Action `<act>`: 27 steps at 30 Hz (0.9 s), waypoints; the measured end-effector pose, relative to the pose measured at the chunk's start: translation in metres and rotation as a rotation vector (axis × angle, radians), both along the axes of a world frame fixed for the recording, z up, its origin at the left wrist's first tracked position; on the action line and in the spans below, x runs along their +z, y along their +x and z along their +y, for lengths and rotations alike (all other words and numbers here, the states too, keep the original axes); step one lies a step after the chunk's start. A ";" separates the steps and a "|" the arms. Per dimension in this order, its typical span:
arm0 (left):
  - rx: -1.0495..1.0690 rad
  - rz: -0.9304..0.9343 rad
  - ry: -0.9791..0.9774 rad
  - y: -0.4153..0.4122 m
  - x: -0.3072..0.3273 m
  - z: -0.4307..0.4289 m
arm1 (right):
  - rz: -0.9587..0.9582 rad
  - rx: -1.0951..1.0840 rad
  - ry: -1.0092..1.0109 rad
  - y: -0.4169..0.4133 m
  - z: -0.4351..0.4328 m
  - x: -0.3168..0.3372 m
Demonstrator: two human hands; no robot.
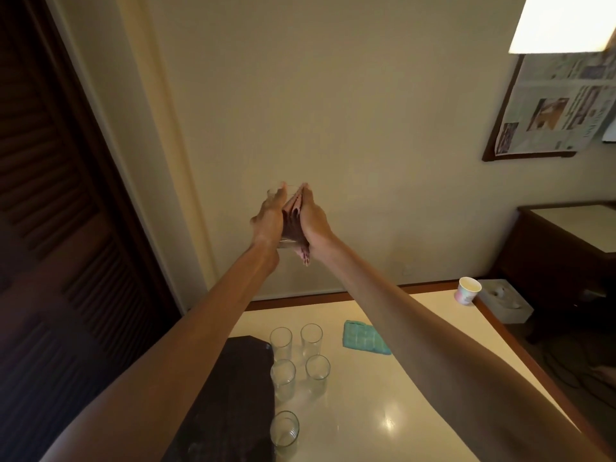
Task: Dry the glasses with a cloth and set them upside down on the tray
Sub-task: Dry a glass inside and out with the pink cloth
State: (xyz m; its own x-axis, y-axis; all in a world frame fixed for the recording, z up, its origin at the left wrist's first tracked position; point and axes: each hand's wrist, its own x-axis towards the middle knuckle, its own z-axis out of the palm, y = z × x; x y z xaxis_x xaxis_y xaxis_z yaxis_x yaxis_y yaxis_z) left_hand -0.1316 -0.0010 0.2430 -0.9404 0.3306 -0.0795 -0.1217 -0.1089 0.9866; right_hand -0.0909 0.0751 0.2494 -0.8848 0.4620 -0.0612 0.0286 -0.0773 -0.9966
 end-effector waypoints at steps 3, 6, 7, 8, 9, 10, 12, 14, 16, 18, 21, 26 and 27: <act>0.023 -0.040 0.077 0.010 0.017 -0.009 | 0.025 0.016 0.170 0.008 -0.011 -0.010; 0.058 -0.051 0.153 0.006 0.020 -0.011 | 0.156 -0.031 0.413 0.013 -0.017 -0.019; 0.040 -0.064 0.140 0.006 0.019 -0.011 | 0.210 -0.054 0.481 0.012 -0.019 -0.021; 0.020 -0.080 0.121 0.005 0.019 -0.012 | 0.254 -0.088 0.567 0.011 -0.019 -0.020; -0.001 -0.103 0.119 0.005 0.017 -0.012 | 0.274 -0.121 0.657 0.008 -0.018 -0.019; -0.018 -0.125 0.137 0.008 0.018 -0.012 | 0.288 -0.149 0.732 0.003 -0.015 -0.017; -0.038 -0.143 0.167 0.012 0.017 -0.012 | 0.310 -0.194 0.762 -0.003 -0.008 -0.009; -0.041 -0.116 0.185 0.015 0.015 -0.010 | 0.287 -0.186 0.612 -0.002 -0.001 0.005; -0.013 -0.063 0.161 0.016 0.014 -0.007 | 0.164 -0.097 0.310 0.001 0.006 0.021; 0.044 -0.013 0.098 0.015 0.014 -0.005 | 0.076 -0.016 0.022 0.006 0.005 0.028; 0.124 -0.049 0.095 -0.009 0.000 -0.001 | 0.036 -0.010 -0.115 0.011 -0.007 0.029; 0.179 -0.063 0.159 0.003 0.028 -0.009 | 0.050 -0.008 0.245 0.018 -0.023 0.014; 0.195 -0.050 0.175 0.000 0.027 -0.009 | 0.107 -0.023 0.352 0.017 -0.025 0.009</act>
State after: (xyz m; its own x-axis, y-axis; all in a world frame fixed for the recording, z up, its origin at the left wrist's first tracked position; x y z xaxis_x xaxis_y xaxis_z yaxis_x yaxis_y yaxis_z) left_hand -0.1315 -0.0100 0.2704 -0.9841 0.1562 -0.0847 -0.1294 -0.3033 0.9441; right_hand -0.0736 0.0504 0.2588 -0.8666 0.4583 0.1972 -0.0748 0.2714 -0.9596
